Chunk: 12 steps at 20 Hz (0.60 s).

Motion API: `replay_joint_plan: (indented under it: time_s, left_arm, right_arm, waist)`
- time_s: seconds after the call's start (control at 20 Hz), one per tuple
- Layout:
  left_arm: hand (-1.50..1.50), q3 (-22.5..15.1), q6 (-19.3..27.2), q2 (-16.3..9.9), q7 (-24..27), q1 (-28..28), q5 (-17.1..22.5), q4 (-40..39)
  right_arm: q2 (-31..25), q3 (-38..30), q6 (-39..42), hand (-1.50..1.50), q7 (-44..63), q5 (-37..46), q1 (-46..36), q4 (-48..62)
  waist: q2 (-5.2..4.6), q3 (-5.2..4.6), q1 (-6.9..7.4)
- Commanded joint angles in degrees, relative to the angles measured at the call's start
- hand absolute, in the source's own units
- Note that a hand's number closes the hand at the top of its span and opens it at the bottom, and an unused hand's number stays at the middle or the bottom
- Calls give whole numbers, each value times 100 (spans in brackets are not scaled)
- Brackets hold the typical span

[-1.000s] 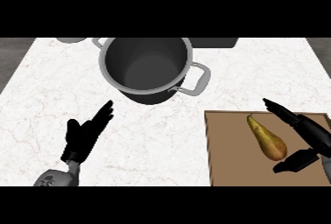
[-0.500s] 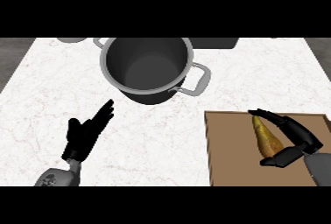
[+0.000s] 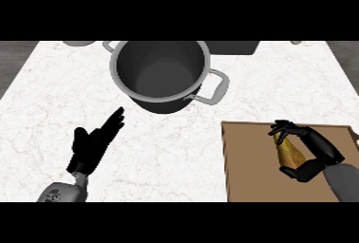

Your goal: Pick the pear from the tray and place it in the pot

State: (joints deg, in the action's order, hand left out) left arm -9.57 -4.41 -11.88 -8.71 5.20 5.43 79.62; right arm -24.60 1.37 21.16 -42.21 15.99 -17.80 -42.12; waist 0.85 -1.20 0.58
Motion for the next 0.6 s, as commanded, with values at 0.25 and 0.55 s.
replay_joint_plan:
  time_s: [0.25, 0.55]
  left_arm:
    - [0, 79, -51, 95, 97, 63, -42, -172]
    - [0, 295, -33, -100, -178, 151, 32, -8]
  right_arm:
    - [617, -299, -510, 150, -405, -345, 72, 422]
    - [1427, -897, -1695, 150, 421, -856, -1, 74]
  waist:
    - [-98, 125, -26]
    - [-75, 120, -60]
